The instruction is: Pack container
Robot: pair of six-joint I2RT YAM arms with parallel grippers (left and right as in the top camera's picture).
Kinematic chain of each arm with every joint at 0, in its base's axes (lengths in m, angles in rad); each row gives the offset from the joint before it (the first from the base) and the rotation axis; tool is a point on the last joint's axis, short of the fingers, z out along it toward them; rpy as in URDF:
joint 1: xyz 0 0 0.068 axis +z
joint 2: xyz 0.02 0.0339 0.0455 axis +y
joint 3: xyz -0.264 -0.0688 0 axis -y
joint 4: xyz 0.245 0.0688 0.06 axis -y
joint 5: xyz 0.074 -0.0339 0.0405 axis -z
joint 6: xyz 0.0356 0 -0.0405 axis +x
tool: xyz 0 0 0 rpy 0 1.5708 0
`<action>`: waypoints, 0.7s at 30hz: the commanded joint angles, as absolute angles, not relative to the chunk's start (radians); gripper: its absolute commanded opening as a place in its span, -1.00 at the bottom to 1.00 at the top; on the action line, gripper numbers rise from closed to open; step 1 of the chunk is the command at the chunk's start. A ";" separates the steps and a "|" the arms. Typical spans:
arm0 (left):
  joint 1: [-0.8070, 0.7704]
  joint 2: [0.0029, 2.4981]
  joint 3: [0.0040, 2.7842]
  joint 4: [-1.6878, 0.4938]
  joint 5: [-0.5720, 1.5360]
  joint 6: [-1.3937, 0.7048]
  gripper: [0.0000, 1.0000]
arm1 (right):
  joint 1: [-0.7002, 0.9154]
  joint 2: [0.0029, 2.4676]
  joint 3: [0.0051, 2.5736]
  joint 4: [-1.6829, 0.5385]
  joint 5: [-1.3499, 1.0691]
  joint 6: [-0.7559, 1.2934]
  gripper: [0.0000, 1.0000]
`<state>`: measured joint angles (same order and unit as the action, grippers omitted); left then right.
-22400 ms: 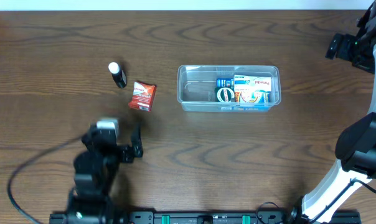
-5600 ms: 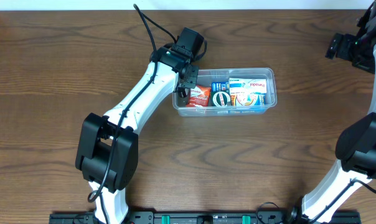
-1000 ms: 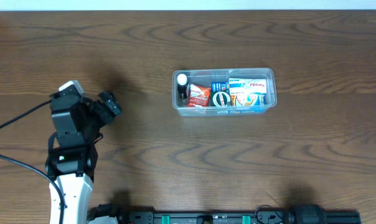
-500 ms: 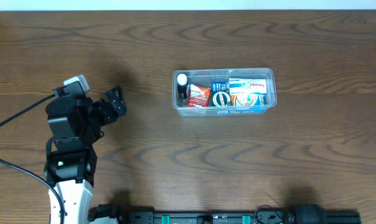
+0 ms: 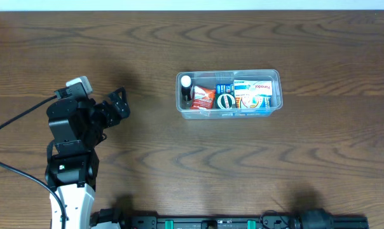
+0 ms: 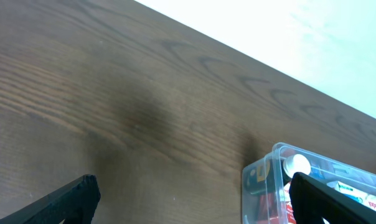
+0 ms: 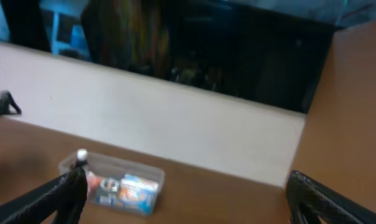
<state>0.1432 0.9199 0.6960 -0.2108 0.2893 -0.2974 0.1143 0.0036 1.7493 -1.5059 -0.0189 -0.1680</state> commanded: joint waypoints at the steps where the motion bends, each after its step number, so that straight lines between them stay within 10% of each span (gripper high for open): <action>1: 0.144 0.913 0.704 -0.199 0.303 -0.266 0.96 | 0.126 0.008 1.653 -1.449 -0.102 -0.146 0.98; 21: 0.144 0.914 0.704 -0.187 0.303 -0.183 0.96 | 0.125 0.009 0.727 -0.732 -0.273 0.119 0.99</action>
